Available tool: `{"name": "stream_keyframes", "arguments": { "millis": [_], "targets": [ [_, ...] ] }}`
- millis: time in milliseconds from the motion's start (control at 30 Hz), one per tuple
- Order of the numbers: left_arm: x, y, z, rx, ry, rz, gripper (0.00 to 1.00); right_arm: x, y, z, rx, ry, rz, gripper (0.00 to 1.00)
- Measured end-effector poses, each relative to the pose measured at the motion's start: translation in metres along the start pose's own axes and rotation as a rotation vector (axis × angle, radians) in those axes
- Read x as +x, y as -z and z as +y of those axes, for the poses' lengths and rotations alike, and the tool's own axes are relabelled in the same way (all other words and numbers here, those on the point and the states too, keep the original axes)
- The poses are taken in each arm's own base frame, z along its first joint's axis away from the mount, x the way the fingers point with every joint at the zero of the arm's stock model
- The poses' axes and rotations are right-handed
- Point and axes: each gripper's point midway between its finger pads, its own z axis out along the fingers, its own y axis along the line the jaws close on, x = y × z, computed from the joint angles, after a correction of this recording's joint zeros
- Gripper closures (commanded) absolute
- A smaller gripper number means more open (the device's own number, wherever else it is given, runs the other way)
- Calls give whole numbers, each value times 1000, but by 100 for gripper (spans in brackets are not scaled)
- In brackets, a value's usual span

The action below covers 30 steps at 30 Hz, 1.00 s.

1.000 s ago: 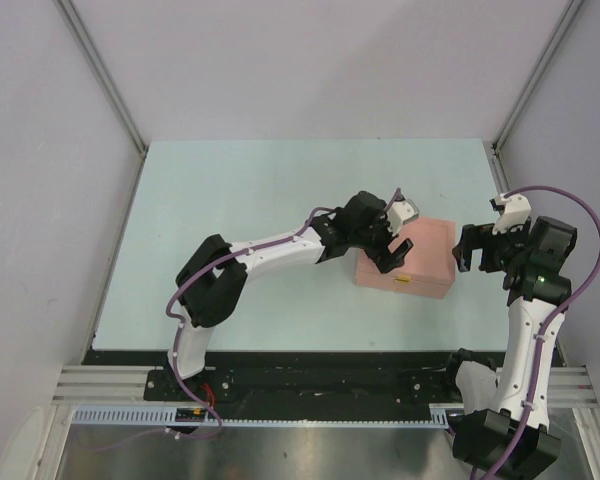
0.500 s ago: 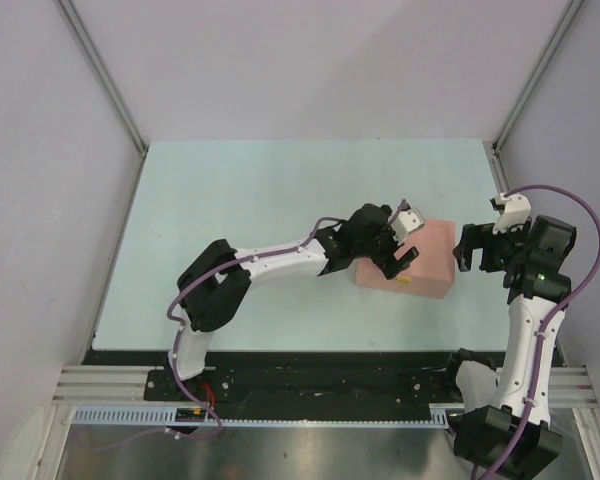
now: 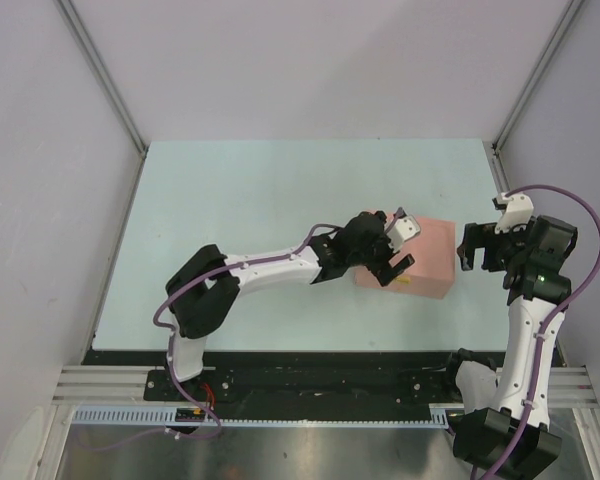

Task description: Organize the mixed jewelry

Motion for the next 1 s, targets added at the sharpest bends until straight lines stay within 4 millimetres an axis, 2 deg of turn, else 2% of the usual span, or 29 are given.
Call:
{"name": "stream_keyframes", "arguments": {
  "millis": [133,267,433,600,800,1000],
  "targets": [
    [5,21,8,-17,9,48,0,-4,0,-5,28,-7,-14,0],
    [-15,48,37,-70,37,23,0,-8,-3,-10,48,-28,-26,0],
    [-45,97,106,-199,118,-61,0,-17,-10,-13,43,-77,-37,1],
    [-59,152,171,-361,170,-133,0,-44,-13,-14,15,-106,-80,0],
    [-49,201,209,-485,221,-150,0,-85,-14,-20,-13,-102,-158,0],
    [-12,257,257,-648,294,-137,0,-107,-16,-21,-25,-108,-220,0]
  ]
}}
